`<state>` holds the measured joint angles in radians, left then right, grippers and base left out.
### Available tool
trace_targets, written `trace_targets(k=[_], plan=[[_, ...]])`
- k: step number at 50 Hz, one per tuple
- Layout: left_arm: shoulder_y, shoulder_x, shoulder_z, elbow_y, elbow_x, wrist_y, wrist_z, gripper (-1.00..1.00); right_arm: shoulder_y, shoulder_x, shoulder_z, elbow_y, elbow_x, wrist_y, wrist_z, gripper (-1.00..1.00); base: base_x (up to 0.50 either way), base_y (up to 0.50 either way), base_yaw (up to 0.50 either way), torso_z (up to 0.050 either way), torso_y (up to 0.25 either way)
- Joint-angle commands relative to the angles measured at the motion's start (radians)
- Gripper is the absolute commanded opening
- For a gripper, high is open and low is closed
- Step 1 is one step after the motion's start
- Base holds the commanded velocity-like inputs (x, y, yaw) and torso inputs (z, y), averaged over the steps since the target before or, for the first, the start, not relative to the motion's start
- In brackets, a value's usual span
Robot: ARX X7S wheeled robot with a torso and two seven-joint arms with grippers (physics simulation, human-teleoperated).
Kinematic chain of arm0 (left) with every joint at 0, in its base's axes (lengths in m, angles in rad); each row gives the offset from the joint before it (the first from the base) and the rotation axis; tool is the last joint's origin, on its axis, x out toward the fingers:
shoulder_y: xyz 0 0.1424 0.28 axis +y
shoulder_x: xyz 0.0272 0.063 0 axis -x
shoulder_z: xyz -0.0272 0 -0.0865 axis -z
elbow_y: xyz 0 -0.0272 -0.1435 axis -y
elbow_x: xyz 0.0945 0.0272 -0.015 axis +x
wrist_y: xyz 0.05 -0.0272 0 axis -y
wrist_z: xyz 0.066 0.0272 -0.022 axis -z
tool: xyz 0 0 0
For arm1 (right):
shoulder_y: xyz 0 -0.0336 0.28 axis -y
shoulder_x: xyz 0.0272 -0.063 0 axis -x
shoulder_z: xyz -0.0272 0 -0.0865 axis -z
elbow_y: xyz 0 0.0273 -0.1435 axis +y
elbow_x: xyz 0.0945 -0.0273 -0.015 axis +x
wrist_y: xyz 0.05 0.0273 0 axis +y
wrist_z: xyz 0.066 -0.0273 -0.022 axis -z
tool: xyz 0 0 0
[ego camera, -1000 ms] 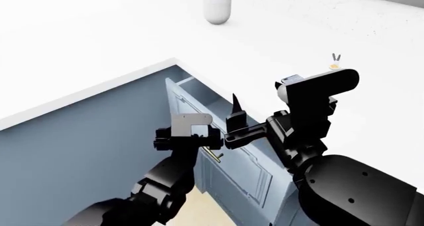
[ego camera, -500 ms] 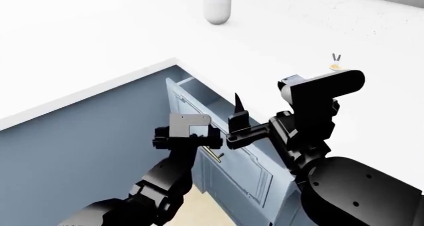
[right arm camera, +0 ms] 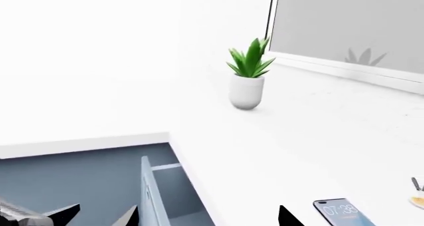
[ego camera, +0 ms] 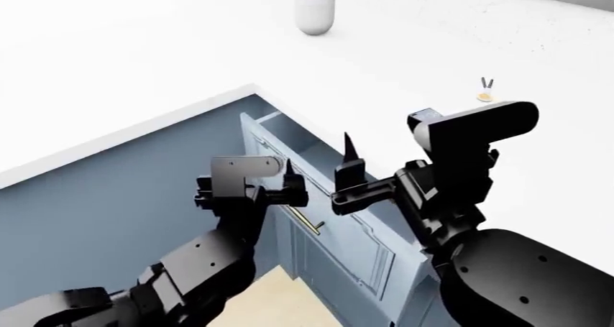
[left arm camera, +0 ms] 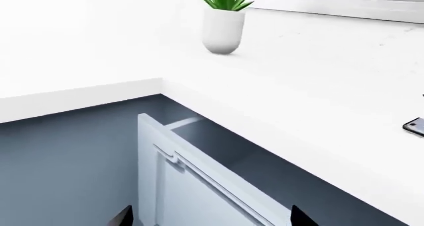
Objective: Close the left drawer.
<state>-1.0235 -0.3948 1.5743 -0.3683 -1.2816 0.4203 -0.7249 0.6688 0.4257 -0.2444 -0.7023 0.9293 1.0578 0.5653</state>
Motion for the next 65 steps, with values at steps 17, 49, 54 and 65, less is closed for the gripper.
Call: trace_targets(k=[17, 49, 54, 65], plan=[[-0.158, -0.414, 0.01, 0.744, 0.105, -0.066, -0.239, 1.0, 0.014, 0.017, 0.019, -0.004, 0.017, -0.006, 0.017, 1.0, 0.0, 0.0, 0.0, 0.0, 0.0], [-0.436, -0.812, -0.143, 1.123, -0.116, -0.129, -0.225, 1.0, 0.051, 0.008, 0.039, 0.008, 0.057, 0.023, 0.079, 1.0, 0.0, 0.0, 0.0, 0.0, 0.0], [-0.463, -0.864, -0.165, 1.118, -0.154, -0.128, -0.205, 1.0, 0.062, 0.006, 0.04, 0.017, 0.061, 0.033, 0.094, 1.0, 0.0, 0.0, 0.0, 0.0, 0.0], [-0.497, -0.935, -0.193, 1.13, -0.188, -0.148, -0.19, 1.0, 0.101, -0.004, 0.037, 0.022, 0.078, 0.052, 0.115, 1.0, 0.0, 0.0, 0.0, 0.0, 0.0]])
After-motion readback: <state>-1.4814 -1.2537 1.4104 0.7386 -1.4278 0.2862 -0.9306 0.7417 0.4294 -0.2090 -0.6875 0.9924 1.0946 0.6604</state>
